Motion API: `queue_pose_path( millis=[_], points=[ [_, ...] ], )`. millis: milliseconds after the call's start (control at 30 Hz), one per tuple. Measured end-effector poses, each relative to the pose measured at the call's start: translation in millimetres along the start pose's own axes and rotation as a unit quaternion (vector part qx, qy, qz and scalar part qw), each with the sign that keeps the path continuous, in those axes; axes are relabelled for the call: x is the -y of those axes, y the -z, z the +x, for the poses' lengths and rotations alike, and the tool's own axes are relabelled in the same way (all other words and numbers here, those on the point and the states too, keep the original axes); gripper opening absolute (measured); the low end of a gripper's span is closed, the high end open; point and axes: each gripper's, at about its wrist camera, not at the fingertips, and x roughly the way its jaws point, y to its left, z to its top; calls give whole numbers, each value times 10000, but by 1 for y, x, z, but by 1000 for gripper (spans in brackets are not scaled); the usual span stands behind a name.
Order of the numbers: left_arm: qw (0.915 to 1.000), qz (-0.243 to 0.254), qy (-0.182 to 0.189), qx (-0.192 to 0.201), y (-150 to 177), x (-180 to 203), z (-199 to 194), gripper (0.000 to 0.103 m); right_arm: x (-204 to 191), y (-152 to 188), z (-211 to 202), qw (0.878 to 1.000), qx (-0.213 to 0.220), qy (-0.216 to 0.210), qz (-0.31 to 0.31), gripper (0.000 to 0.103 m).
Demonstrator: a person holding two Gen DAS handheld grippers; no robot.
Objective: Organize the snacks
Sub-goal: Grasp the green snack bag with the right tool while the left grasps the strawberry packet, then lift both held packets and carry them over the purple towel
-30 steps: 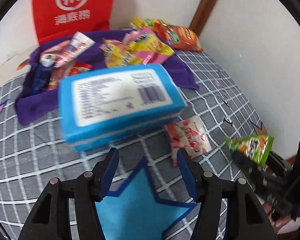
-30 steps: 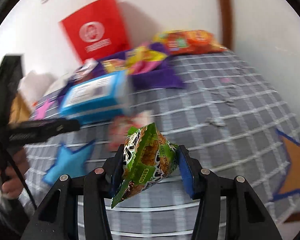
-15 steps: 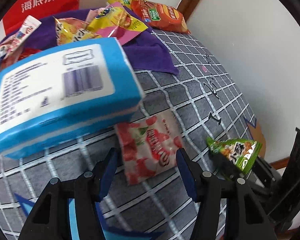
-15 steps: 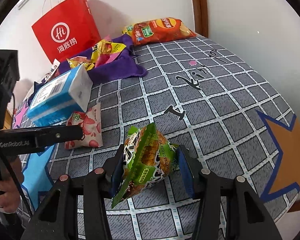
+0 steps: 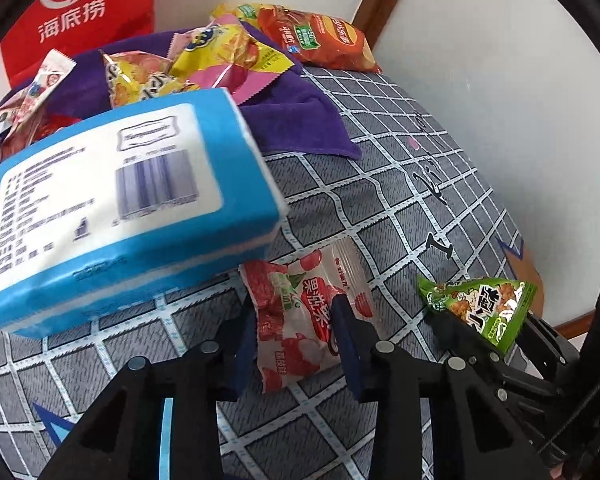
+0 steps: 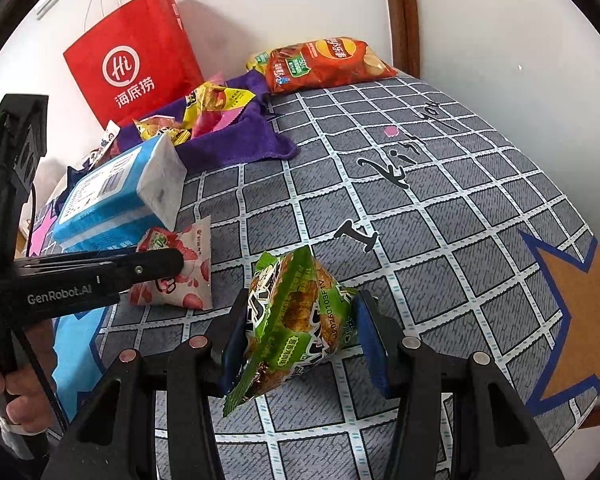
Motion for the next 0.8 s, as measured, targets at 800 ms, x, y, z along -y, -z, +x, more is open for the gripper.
queue_pose_path(
  millis=[800],
  points=[
    [9985,-115,404,348,24,-37,-60,15,-58,-16,-24,9993,97,-134,-343,50]
  ],
)
